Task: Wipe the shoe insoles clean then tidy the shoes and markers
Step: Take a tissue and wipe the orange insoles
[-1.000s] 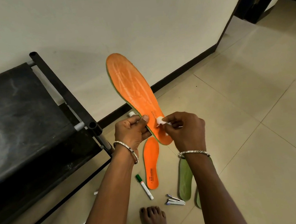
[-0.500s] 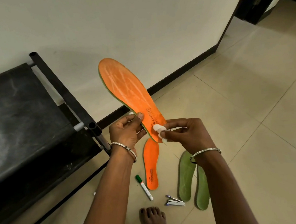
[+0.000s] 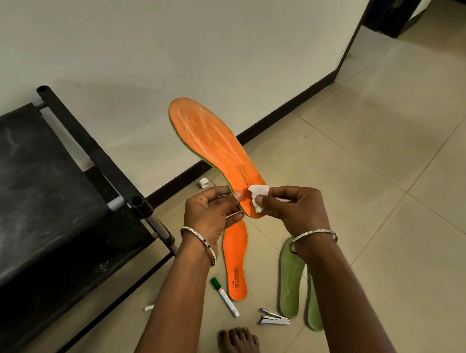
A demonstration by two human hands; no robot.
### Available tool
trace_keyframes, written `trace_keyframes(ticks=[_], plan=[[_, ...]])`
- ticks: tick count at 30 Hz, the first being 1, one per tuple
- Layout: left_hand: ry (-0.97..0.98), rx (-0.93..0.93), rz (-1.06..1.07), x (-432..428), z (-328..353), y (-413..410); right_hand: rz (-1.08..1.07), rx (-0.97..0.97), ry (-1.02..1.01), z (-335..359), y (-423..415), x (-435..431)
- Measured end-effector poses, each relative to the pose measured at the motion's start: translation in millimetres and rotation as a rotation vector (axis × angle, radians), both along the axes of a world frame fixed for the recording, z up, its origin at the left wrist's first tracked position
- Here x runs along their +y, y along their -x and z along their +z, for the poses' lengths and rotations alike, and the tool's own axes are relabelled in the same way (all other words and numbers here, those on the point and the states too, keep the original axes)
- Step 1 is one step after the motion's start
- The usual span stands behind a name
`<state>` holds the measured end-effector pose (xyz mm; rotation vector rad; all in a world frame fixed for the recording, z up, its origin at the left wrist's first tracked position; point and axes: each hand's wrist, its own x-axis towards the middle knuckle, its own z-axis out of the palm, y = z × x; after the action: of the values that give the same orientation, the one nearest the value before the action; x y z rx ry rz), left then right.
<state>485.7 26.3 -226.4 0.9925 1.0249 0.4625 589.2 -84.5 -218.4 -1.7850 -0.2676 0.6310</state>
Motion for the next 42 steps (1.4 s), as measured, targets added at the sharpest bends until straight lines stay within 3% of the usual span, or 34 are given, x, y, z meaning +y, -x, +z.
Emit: trace_keyframes(ticks=[4, 7, 10, 17, 23, 31, 36, 42], plan=[[-0.036, -0.010, 0.076, 1, -5, -4, 0.063, -0.491, 0.173, 5, 17, 13], [-0.100, 0.021, 0.132, 5, -10, -3, 0.248, -0.536, 0.126, 9, 31, 18], [-0.127, 0.024, 0.135, 6, -10, -3, 0.241, -0.598, 0.142, 8, 31, 18], [-0.178, 0.021, 0.090, 1, -3, -3, -0.018, -0.571, 0.195, 4, 5, 10], [-0.179, 0.042, 0.085, 2, -8, -4, 0.207, -0.548, 0.107, 6, 20, 15], [-0.109, 0.014, 0.091, 3, -3, -3, 0.011, -0.537, 0.165, 2, 0, 3], [-0.147, 0.058, 0.086, 5, -8, -2, 0.247, -0.478, 0.090, 5, 13, 9], [-0.087, 0.017, 0.062, 3, -1, -3, 0.016, -0.546, 0.170, 1, -2, 2]])
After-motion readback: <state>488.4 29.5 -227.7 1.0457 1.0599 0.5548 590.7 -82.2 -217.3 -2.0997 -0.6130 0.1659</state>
